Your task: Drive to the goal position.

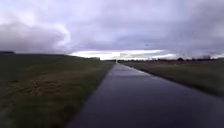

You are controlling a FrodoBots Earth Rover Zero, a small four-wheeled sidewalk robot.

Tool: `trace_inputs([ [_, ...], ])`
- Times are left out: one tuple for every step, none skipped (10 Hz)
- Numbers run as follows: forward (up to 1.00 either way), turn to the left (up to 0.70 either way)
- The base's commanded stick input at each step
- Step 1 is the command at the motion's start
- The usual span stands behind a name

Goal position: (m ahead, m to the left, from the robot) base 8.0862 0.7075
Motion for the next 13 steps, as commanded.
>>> trace_inputs([
  [0.7,0.0],
  [0.7,0.0],
  [0.7,0.0],
  [0.7,0.0],
  [0.7,0.0],
  [0.7,0.0],
  [0.7,0.0],
  [0.7,-0.16],
  [0.7,-0.19],
  [0.7,0.0],
  [0.7,0.0],
  [0.7,0.0],
  [0.7,0.0],
])
